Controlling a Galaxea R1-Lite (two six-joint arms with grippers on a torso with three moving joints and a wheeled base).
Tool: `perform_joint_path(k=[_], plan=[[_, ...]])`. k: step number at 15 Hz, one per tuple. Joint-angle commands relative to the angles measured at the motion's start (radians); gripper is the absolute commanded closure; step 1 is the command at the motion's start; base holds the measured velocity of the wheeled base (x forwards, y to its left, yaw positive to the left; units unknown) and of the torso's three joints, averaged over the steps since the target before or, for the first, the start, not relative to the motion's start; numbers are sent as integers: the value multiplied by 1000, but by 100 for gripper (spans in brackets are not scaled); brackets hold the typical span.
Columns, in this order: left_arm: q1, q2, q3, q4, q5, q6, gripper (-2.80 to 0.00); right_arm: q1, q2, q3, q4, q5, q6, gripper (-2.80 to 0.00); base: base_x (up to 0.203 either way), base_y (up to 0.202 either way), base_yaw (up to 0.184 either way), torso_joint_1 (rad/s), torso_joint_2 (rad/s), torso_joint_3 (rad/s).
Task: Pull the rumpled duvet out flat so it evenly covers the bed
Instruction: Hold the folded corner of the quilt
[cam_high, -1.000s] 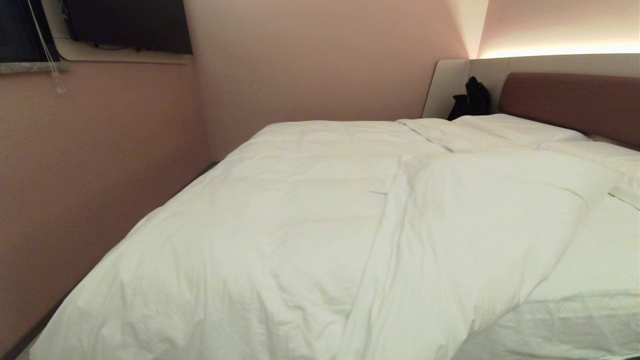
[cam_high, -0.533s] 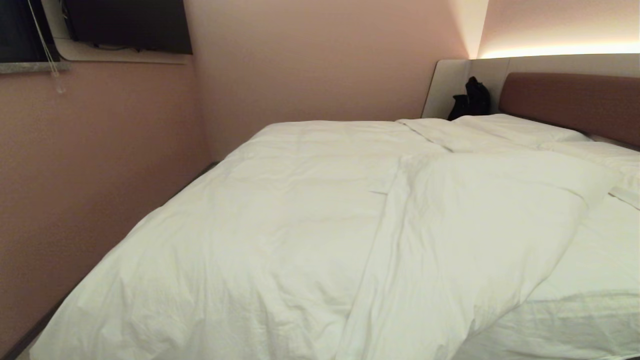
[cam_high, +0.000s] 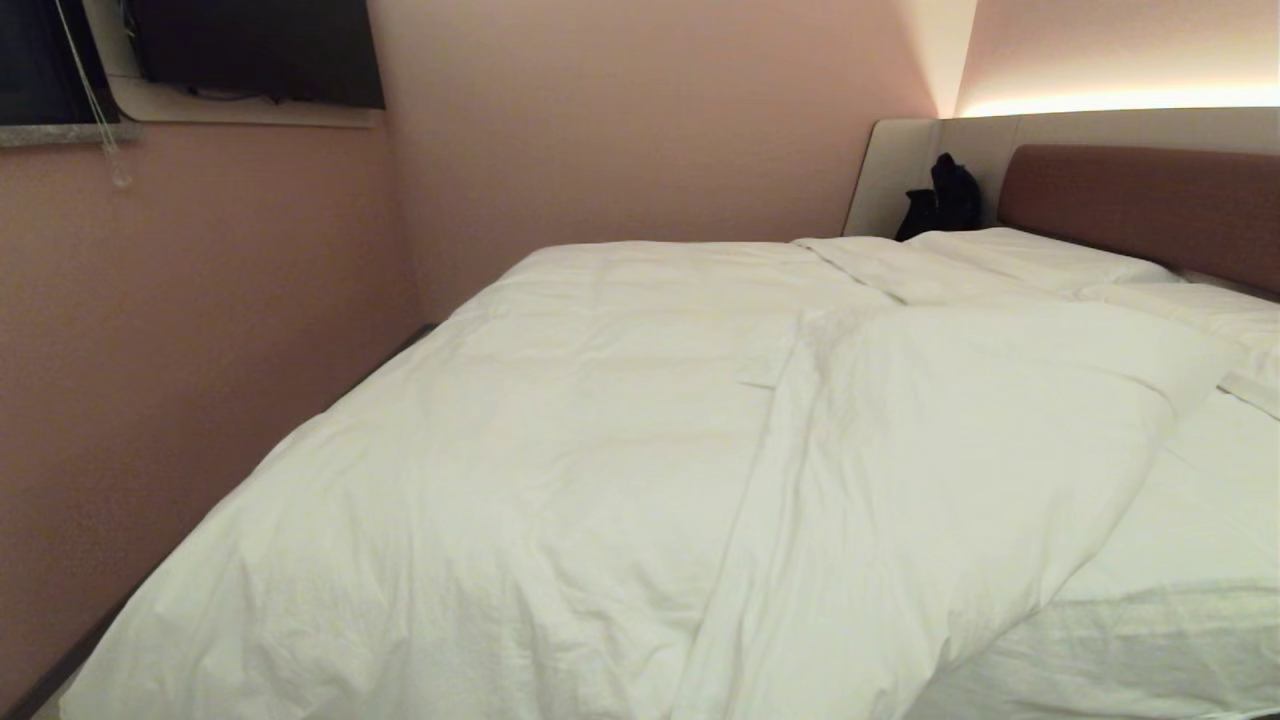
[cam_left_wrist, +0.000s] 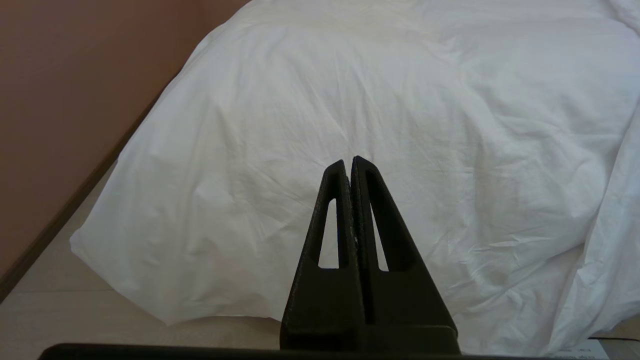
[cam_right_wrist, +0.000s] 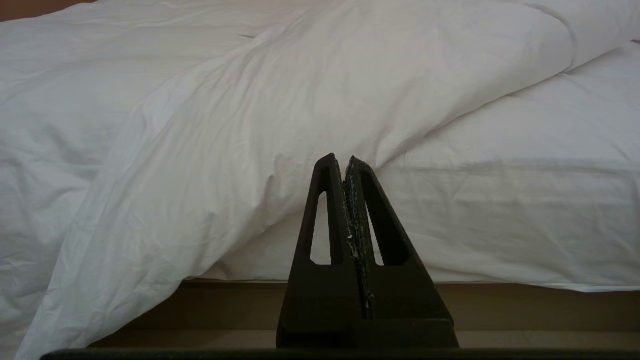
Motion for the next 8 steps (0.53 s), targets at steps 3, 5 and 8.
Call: perform_joint_path(k=[3, 5, 8], plan=[[0, 0, 0, 1, 1, 0, 0, 0, 1, 0, -1, 1, -1, 0, 0, 0, 0, 0, 0, 0], [0, 0, 0, 1, 1, 2, 0, 0, 1, 0, -1, 1, 1, 0, 0, 0, 0, 0, 0, 0], [0, 0, 1, 0, 3, 2, 0, 0, 1, 0, -1, 1, -1, 0, 0, 0, 0, 0, 0, 0]])
